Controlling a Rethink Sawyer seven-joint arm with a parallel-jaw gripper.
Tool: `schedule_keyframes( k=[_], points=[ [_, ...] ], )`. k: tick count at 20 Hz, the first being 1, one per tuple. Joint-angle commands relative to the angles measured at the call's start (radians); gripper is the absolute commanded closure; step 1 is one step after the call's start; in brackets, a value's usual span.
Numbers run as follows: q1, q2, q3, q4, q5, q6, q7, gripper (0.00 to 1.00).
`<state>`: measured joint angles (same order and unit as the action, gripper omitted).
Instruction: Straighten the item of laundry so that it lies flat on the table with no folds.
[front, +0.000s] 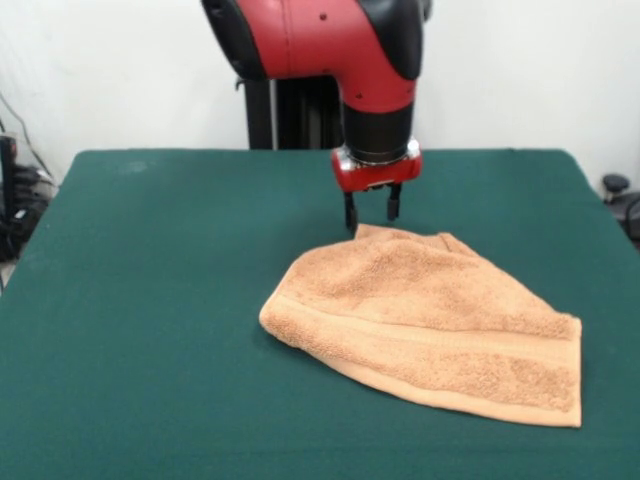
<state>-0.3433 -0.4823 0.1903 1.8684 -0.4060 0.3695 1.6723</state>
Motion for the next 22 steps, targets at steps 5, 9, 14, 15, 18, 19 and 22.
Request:
schedule_keyframes(
  k=[5, 9, 14, 15, 18, 19, 22],
  points=[
    [-0.013, 0.009, 0.128, -0.079, 0.030, 0.084, 0.013, 0.00],
    [-0.021, 0.015, 0.134, -0.075, 0.033, 0.074, 0.018, 0.00],
    [-0.016, 0.015, 0.123, -0.066, 0.027, 0.045, 0.036, 0.00],
    [-0.016, 0.016, 0.122, -0.063, 0.026, 0.037, 0.040, 0.00],
    [-0.007, 0.021, 0.118, -0.052, 0.023, 0.012, 0.055, 0.00],
    [-0.004, 0.025, 0.116, -0.055, 0.022, 0.005, 0.060, 0.00],
    [0.009, 0.033, 0.107, -0.062, 0.022, -0.011, 0.076, 0.00]
  ],
)
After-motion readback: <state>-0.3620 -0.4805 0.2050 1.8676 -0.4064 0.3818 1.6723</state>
